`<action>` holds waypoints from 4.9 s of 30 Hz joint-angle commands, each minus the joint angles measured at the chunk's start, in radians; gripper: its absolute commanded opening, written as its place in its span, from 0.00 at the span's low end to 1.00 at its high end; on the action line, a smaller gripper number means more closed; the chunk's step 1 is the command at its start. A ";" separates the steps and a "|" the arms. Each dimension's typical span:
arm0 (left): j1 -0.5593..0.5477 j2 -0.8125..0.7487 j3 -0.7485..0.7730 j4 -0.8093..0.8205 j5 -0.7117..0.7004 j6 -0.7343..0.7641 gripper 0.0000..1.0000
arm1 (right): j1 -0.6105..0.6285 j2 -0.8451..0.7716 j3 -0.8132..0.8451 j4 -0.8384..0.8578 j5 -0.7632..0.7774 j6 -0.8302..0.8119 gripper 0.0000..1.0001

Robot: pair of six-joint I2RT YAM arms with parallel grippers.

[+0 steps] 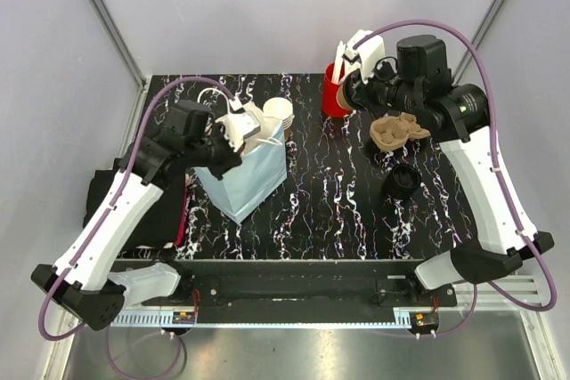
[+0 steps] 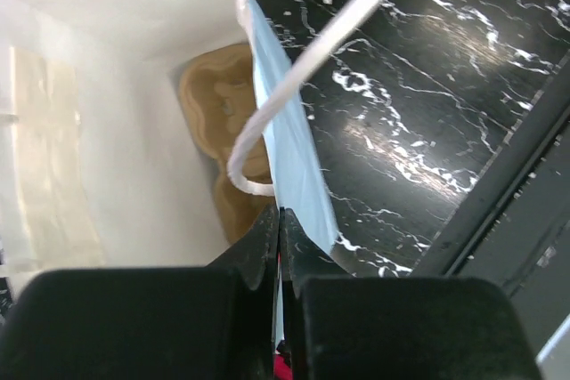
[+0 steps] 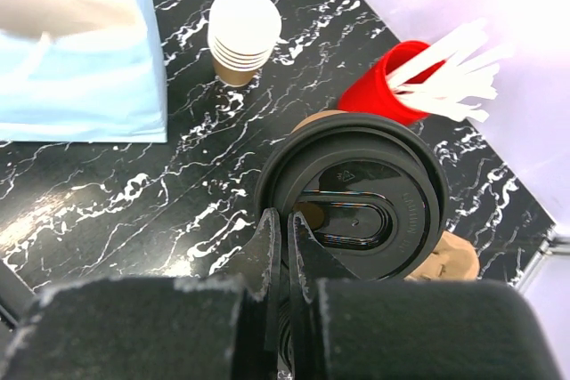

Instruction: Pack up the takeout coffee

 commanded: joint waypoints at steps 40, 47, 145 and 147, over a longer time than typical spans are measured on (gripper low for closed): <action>-0.321 0.313 0.420 0.206 -0.079 -0.083 0.99 | -0.049 0.184 0.383 -0.177 -0.099 0.107 0.00; -0.212 0.150 0.309 0.258 -0.090 -0.098 0.99 | -0.026 0.250 0.391 -0.218 -0.176 0.118 0.00; 0.118 0.619 0.464 0.544 0.197 -0.471 0.22 | 0.048 0.506 0.150 -0.142 -0.141 0.056 0.00; 0.115 0.621 0.464 0.545 0.197 -0.471 0.22 | 0.046 0.506 0.147 -0.140 -0.141 0.055 0.00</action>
